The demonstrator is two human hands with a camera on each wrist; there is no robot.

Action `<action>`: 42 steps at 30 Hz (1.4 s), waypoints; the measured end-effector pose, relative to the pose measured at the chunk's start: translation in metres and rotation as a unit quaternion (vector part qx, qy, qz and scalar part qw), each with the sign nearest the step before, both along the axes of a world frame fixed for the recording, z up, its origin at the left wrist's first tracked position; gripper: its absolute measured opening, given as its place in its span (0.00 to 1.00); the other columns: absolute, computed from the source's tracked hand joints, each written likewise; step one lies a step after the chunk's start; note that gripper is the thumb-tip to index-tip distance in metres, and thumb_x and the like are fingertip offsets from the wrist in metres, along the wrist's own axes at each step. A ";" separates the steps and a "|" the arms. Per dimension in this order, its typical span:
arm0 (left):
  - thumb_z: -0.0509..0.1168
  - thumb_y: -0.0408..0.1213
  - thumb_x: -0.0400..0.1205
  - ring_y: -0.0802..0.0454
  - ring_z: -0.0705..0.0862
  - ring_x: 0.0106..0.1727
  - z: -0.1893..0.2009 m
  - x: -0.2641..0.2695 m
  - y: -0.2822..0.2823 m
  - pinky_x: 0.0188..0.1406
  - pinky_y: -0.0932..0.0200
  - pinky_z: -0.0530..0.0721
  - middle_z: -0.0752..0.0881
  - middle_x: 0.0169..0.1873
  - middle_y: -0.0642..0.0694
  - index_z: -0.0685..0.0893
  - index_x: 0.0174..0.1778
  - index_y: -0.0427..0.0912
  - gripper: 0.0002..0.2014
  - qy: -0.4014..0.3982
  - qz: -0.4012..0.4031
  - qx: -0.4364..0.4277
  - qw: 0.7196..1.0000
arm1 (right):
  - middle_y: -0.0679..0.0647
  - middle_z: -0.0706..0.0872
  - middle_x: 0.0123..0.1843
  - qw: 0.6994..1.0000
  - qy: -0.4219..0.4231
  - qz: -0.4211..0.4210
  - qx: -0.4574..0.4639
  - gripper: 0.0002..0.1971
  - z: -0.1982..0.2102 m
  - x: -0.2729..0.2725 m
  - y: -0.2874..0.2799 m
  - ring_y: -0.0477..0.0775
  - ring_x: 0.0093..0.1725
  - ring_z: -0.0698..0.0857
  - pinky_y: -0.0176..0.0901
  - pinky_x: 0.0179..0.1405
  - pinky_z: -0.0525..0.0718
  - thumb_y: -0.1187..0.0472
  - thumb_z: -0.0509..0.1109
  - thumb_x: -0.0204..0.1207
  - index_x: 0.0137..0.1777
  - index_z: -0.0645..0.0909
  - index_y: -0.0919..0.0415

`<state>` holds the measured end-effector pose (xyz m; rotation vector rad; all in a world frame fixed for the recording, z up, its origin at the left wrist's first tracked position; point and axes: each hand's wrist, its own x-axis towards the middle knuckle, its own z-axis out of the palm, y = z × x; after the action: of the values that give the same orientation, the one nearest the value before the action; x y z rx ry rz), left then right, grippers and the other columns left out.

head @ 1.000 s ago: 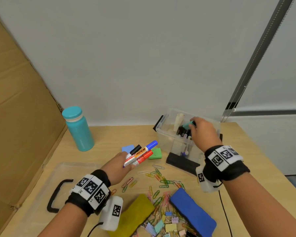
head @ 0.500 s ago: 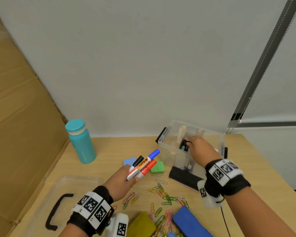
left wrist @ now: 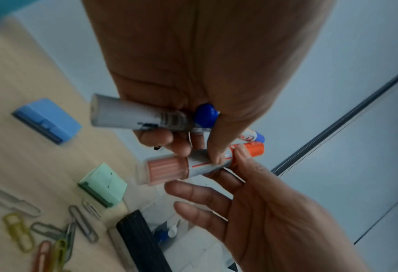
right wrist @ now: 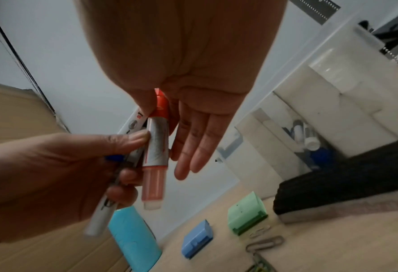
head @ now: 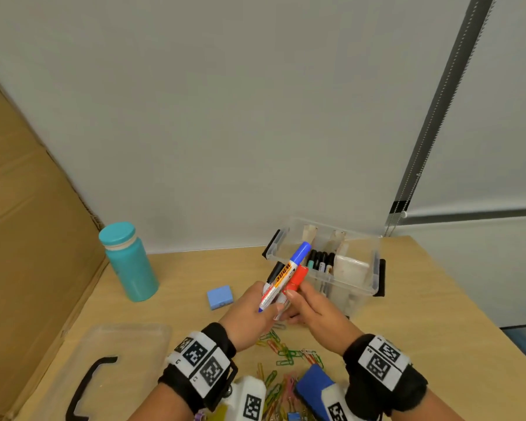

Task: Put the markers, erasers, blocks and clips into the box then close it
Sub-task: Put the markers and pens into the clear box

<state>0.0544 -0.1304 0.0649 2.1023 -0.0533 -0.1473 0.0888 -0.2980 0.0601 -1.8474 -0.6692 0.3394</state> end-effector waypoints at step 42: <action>0.50 0.37 0.87 0.60 0.73 0.40 -0.021 0.005 -0.012 0.42 0.68 0.73 0.73 0.44 0.50 0.71 0.61 0.49 0.09 -0.057 0.074 0.010 0.996 | 0.61 0.85 0.49 0.933 -0.019 -0.350 -0.078 0.10 0.047 0.126 -0.029 0.62 0.47 0.88 0.57 0.49 0.88 0.57 0.64 0.82 0.58 0.70 0.61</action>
<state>0.0596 -0.1422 0.0438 2.1253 0.0353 0.0619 0.2143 -0.3273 0.1074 -2.1115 0.0253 -0.1195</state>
